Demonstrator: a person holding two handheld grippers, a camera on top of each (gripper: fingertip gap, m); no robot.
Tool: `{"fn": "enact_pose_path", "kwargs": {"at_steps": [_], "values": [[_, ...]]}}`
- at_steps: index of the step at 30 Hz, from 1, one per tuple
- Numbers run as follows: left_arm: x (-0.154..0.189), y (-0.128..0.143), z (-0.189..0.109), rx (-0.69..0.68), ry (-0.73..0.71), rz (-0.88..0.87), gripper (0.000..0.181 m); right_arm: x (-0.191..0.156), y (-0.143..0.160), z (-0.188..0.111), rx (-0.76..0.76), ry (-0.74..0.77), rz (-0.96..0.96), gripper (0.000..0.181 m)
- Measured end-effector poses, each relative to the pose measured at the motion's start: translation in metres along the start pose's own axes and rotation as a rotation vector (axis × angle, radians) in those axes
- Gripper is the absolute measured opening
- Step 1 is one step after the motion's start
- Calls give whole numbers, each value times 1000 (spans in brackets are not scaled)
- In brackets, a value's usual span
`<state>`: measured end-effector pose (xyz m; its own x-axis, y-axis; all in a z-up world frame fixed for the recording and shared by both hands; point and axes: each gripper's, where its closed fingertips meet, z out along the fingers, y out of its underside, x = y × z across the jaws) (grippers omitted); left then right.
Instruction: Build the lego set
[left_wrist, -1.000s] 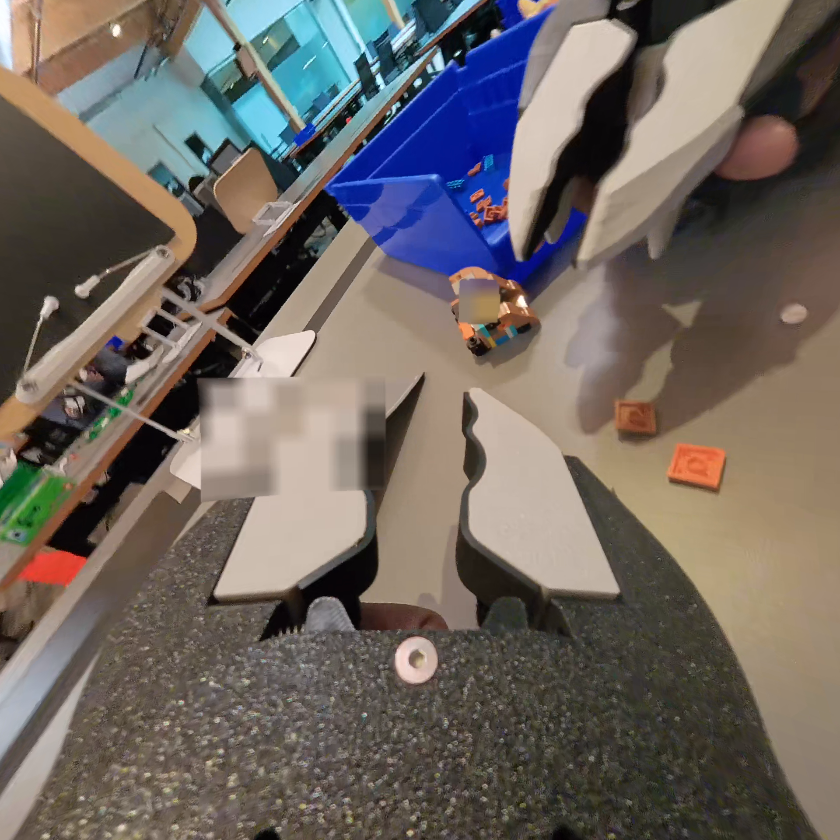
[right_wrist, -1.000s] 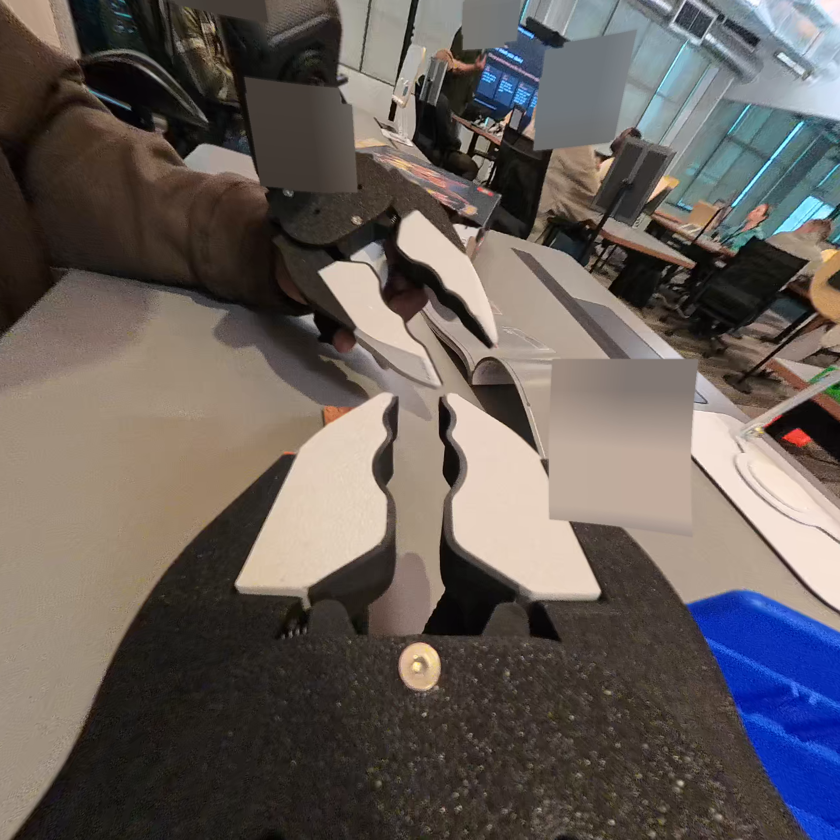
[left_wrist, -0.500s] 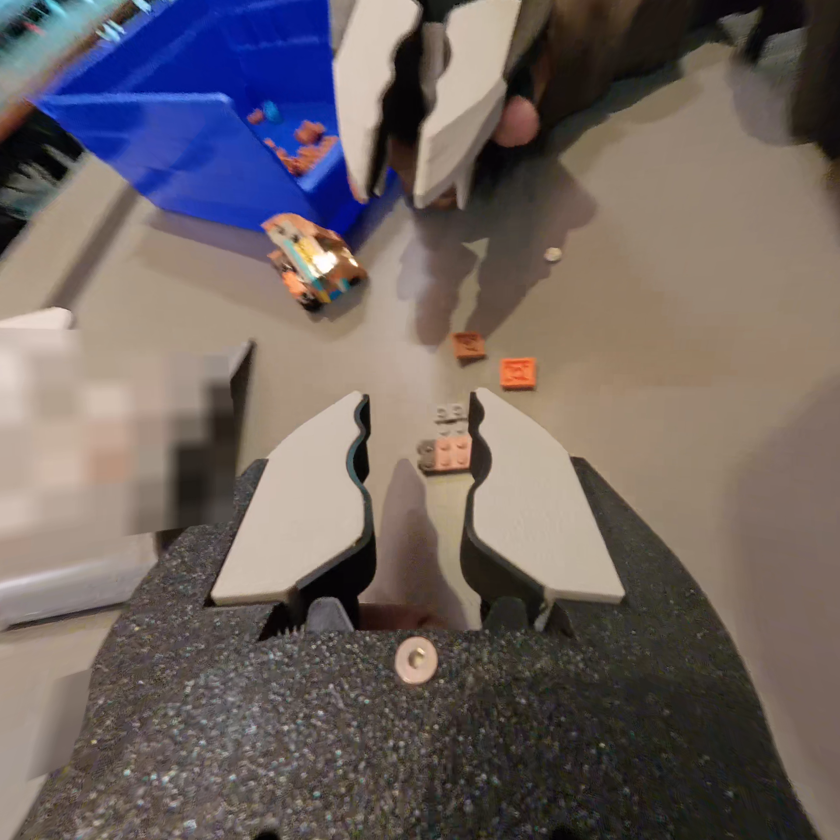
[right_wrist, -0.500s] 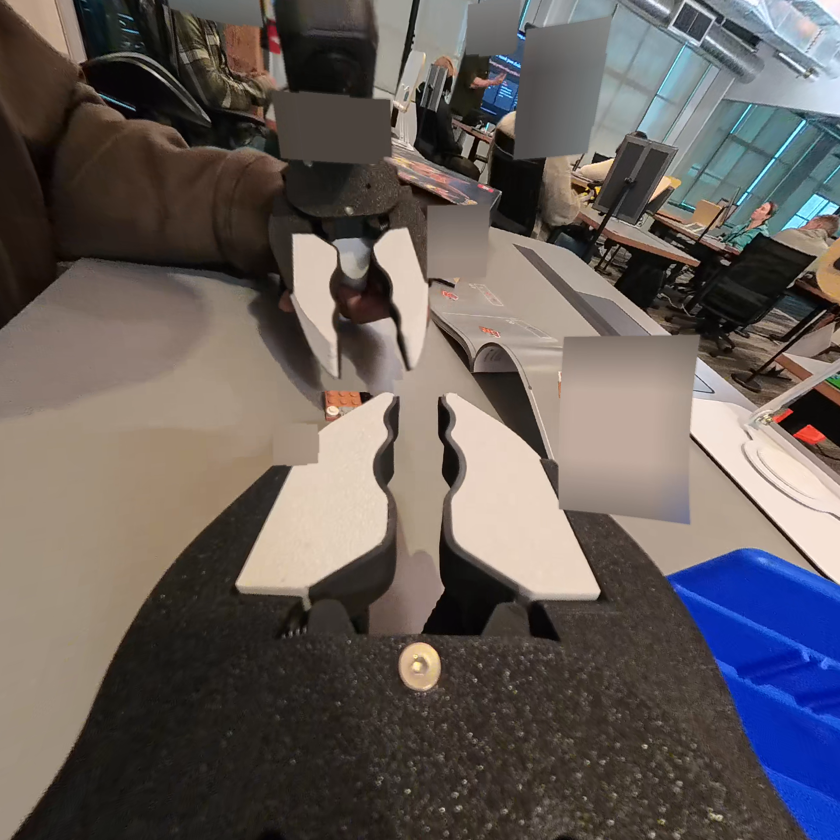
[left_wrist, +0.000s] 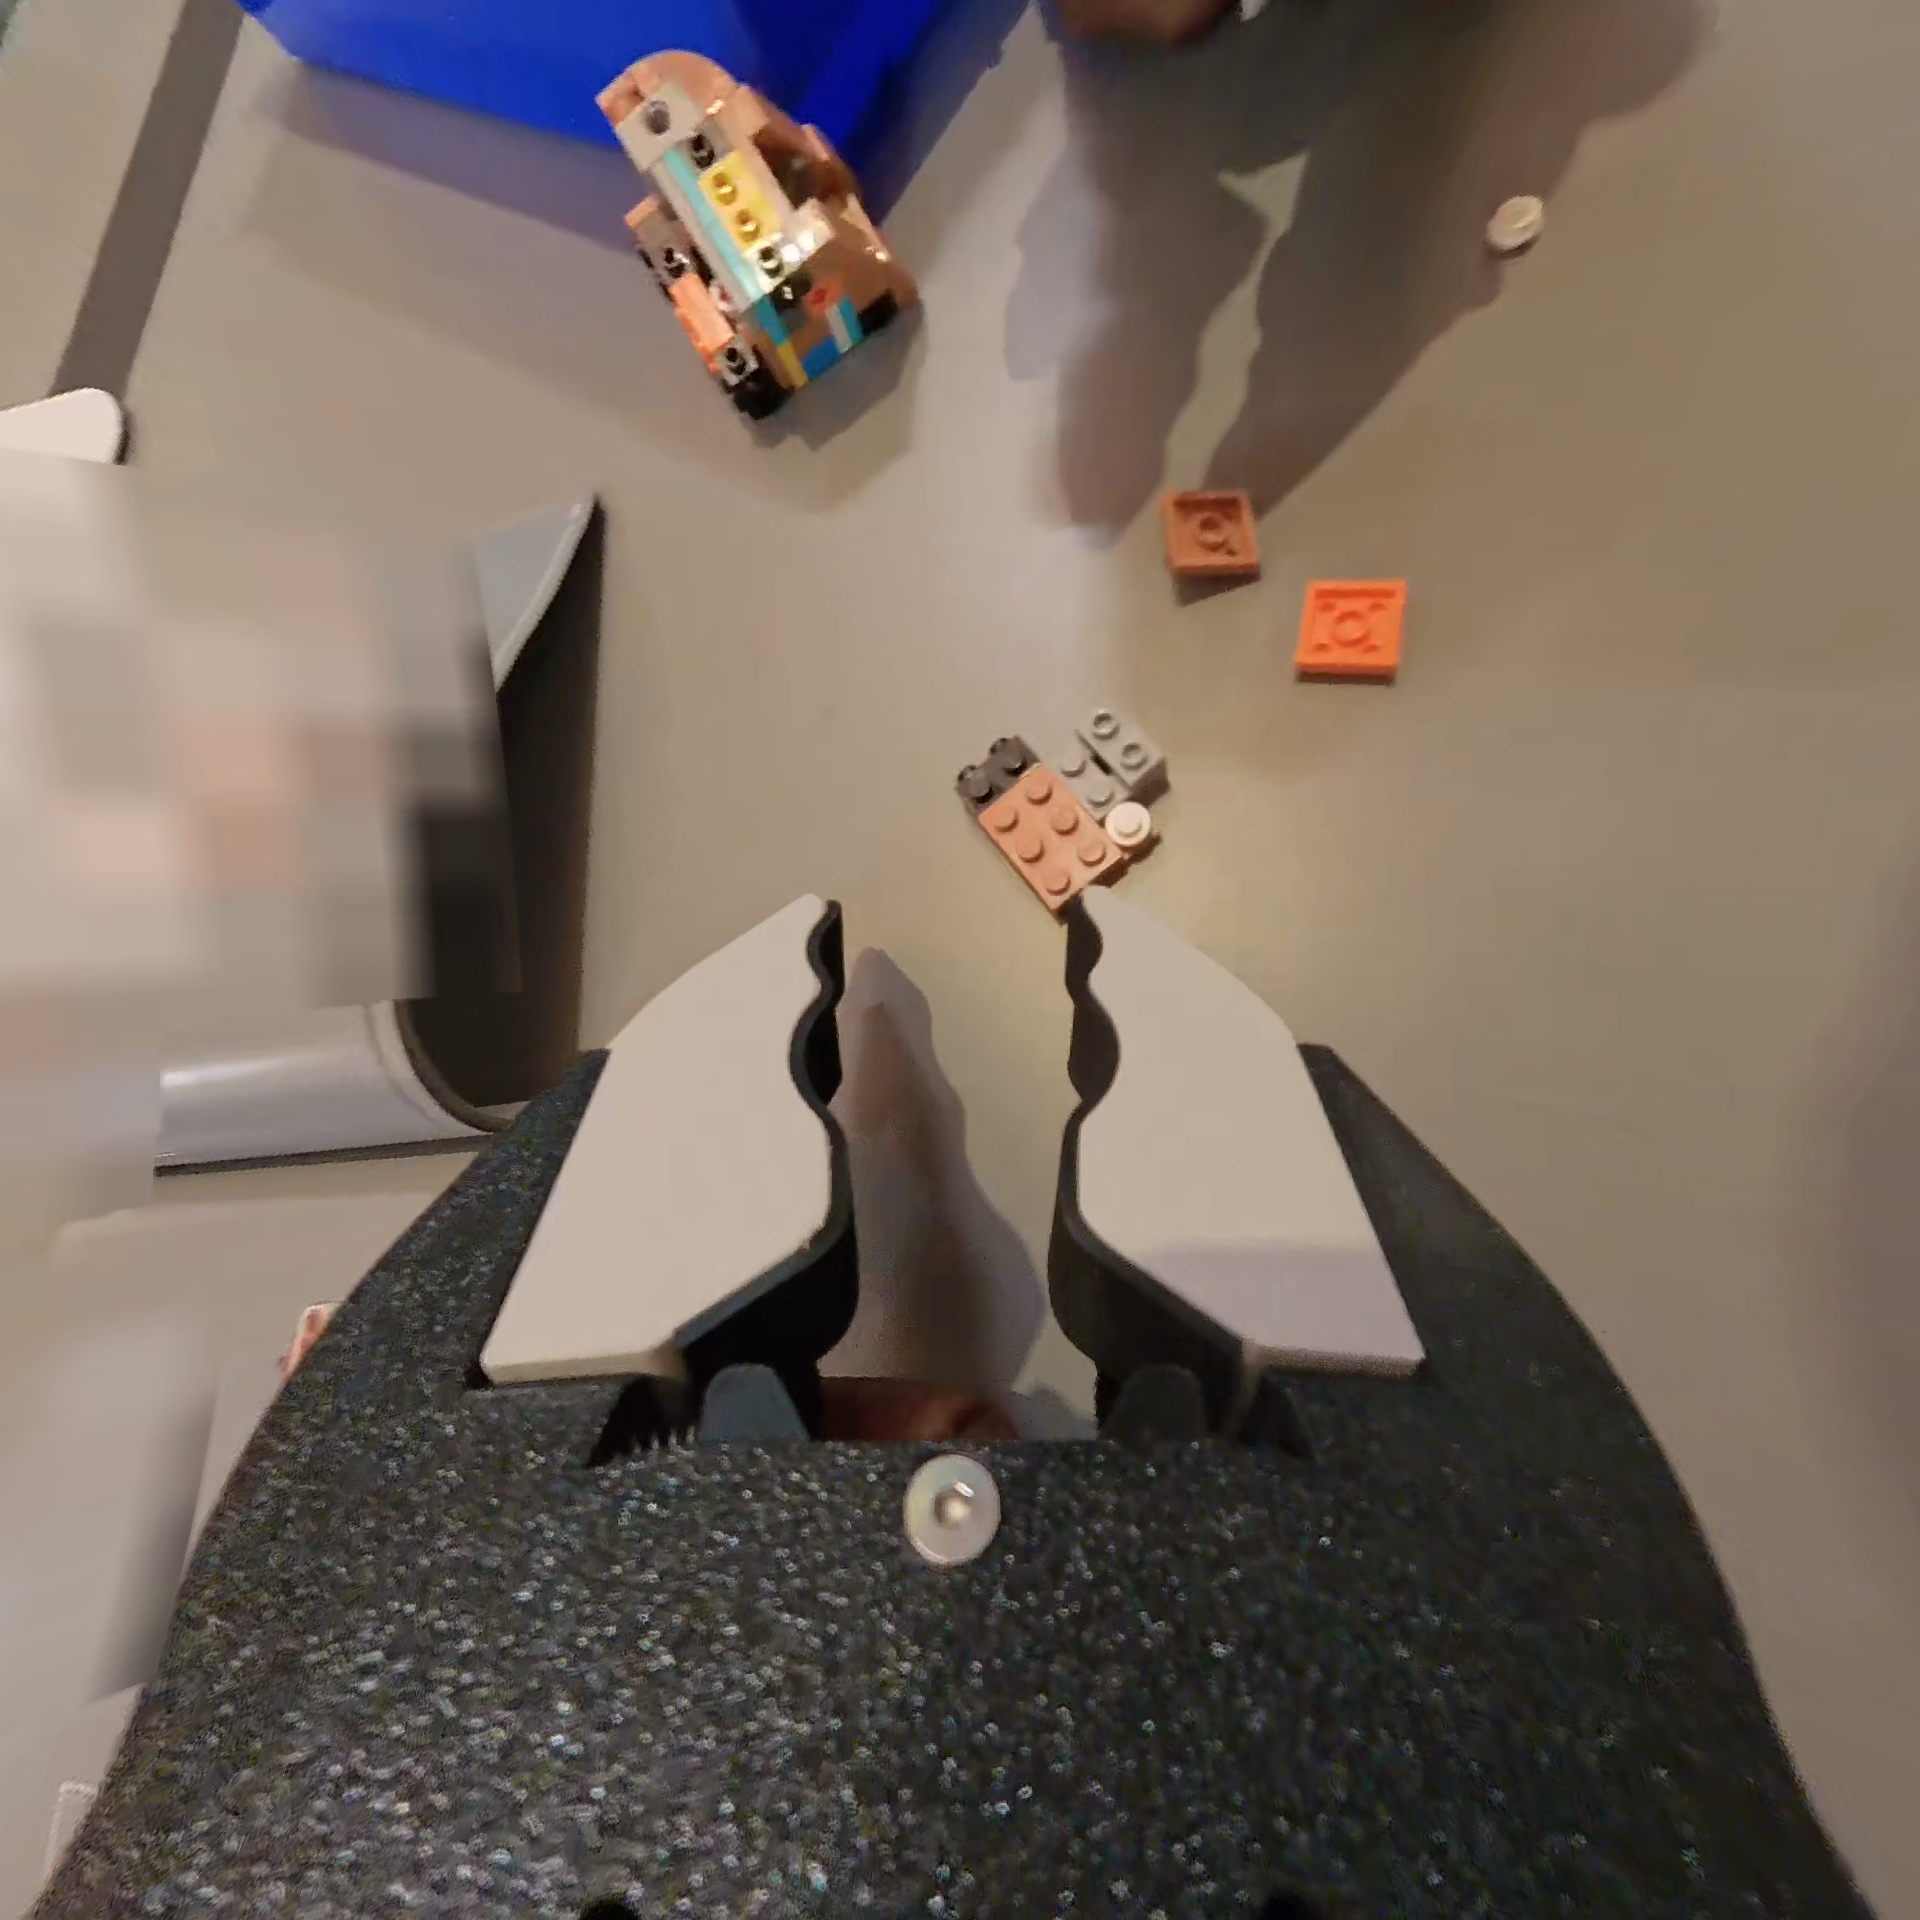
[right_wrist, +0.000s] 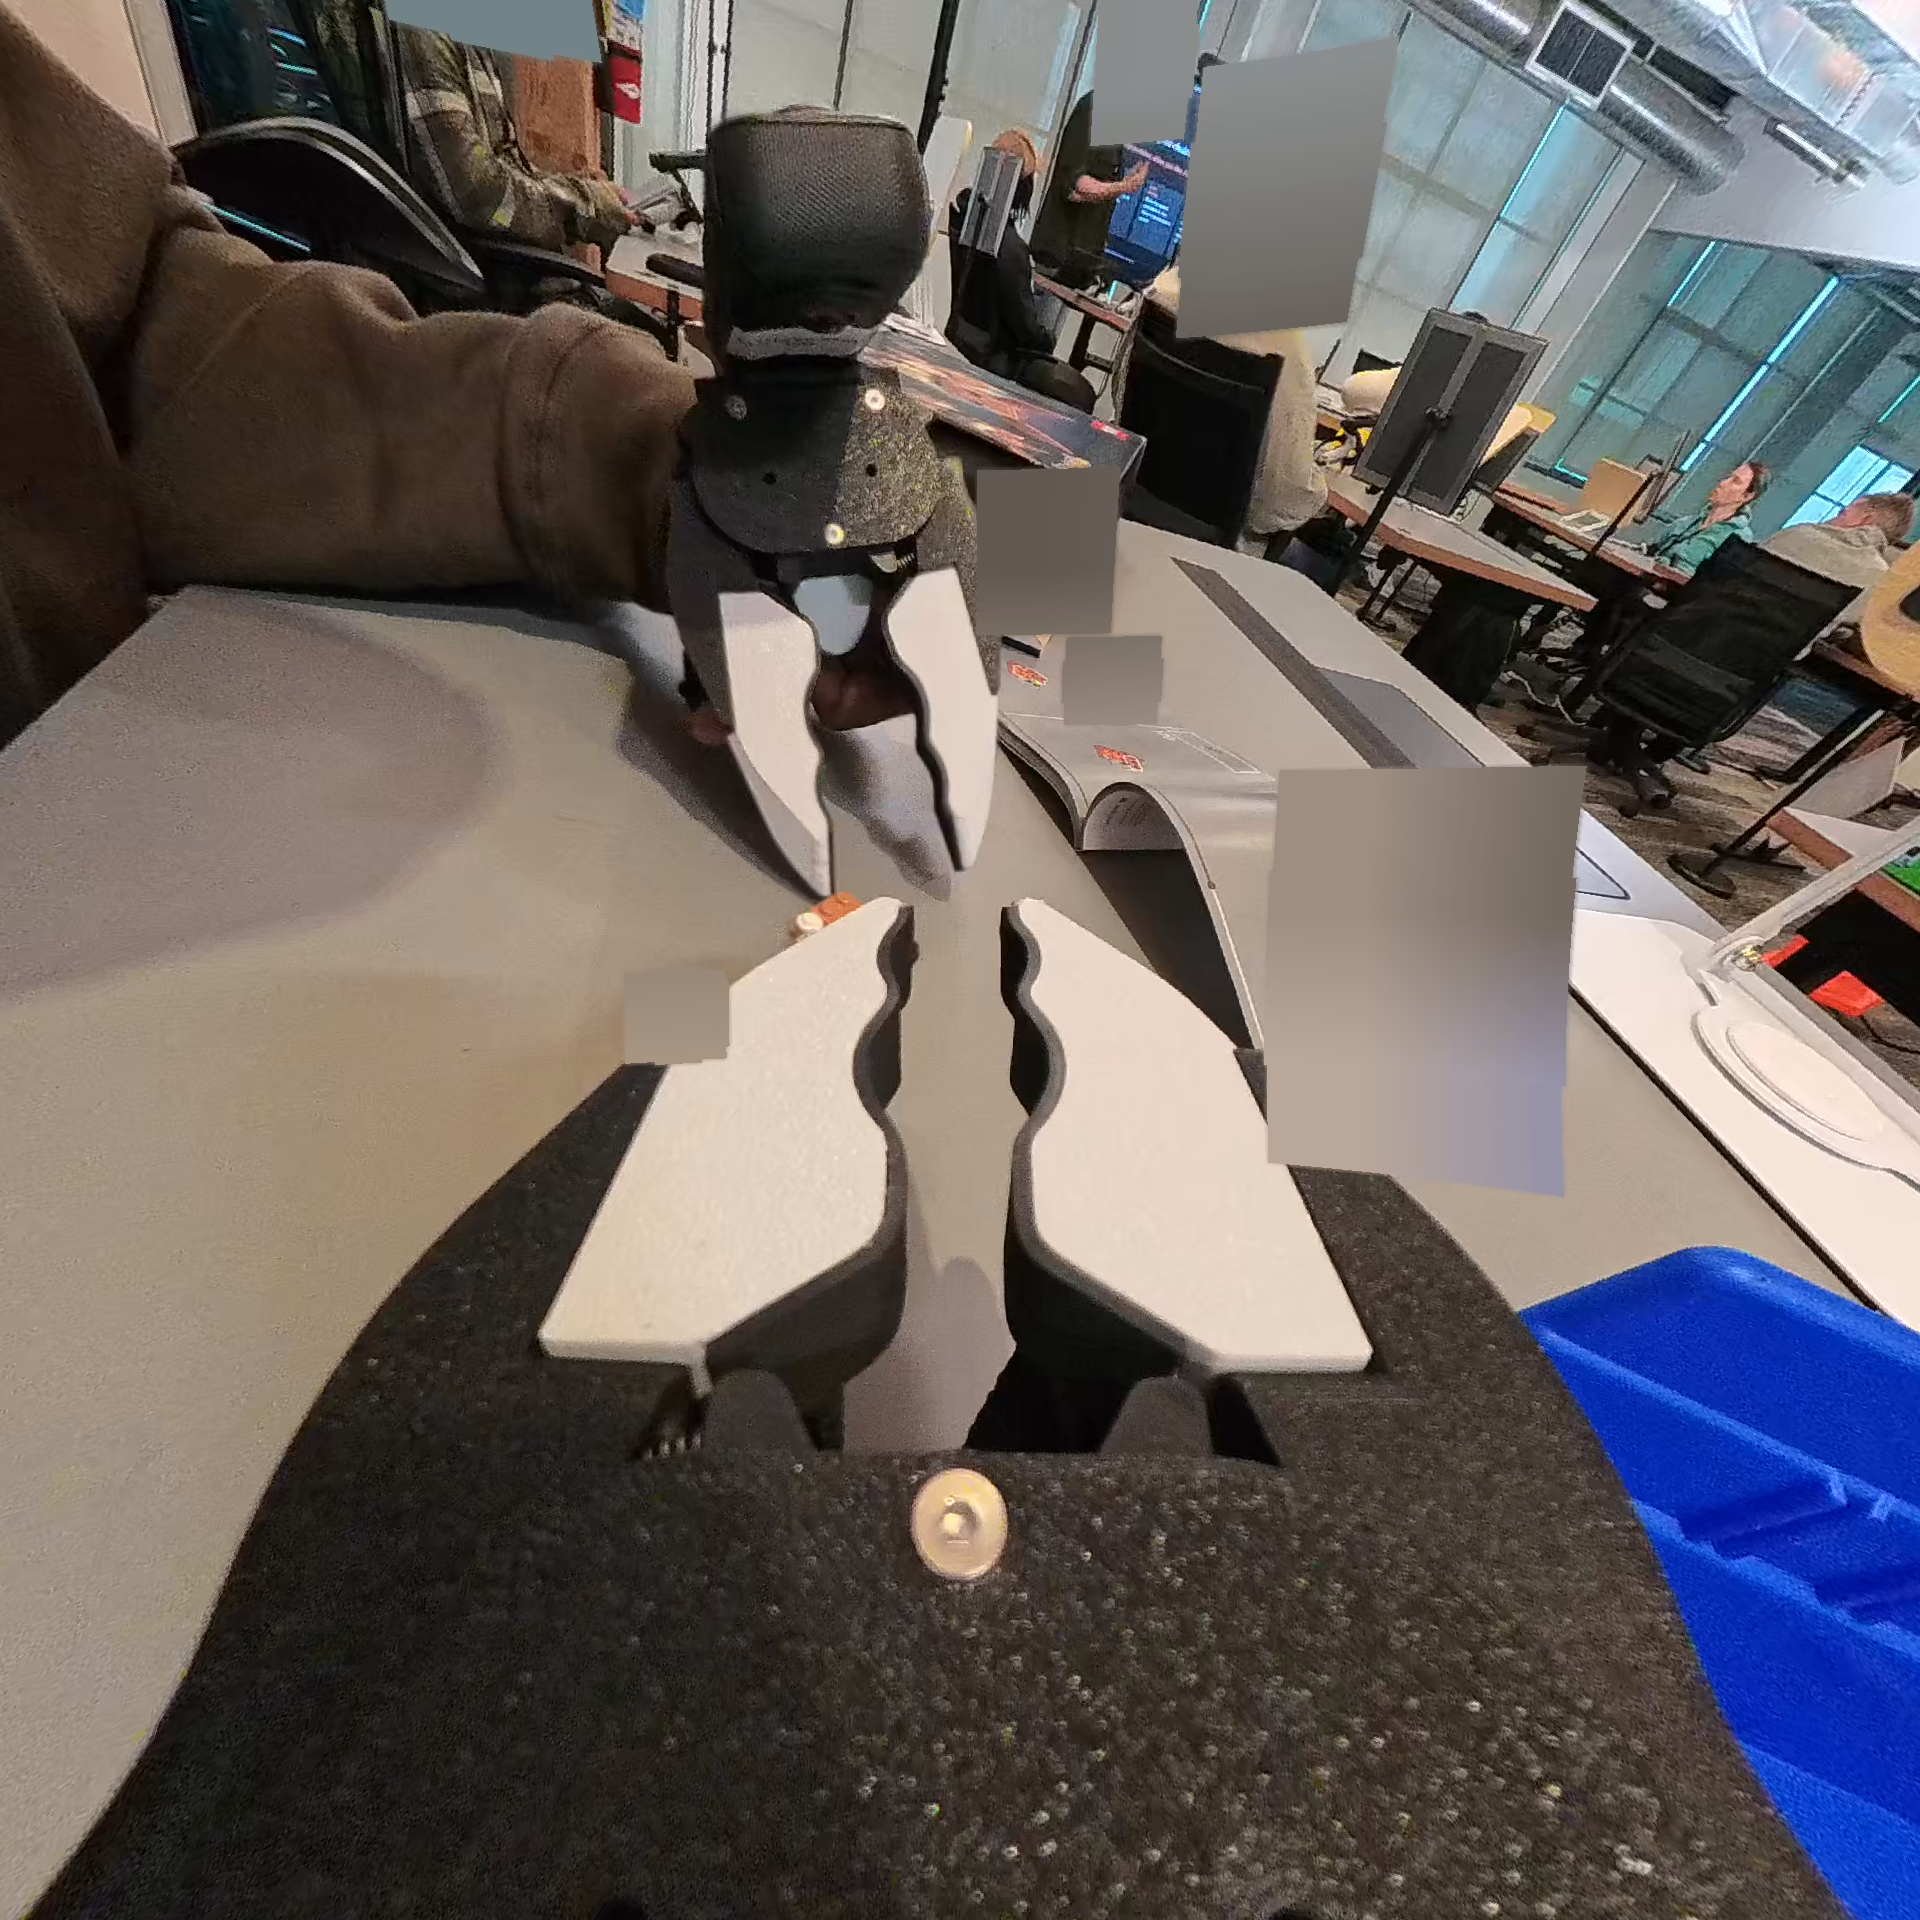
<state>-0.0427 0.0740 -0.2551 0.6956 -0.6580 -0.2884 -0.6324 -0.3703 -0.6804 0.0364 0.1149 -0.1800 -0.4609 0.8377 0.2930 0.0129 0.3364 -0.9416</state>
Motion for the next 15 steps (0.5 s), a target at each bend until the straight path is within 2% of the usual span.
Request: {"fn": "enact_pose_path", "kwargs": {"at_steps": [4,11,15], "values": [[-2,-8,1,37,-38,38,41,0,-1,-1,5,7,-5,16],[14,-43,-9,208,-17,113,40,0,0,-1,4,9,-15,16],[23,-44,-6,207,13,142,39,-1,0,0,1,8,-20,15]]}}
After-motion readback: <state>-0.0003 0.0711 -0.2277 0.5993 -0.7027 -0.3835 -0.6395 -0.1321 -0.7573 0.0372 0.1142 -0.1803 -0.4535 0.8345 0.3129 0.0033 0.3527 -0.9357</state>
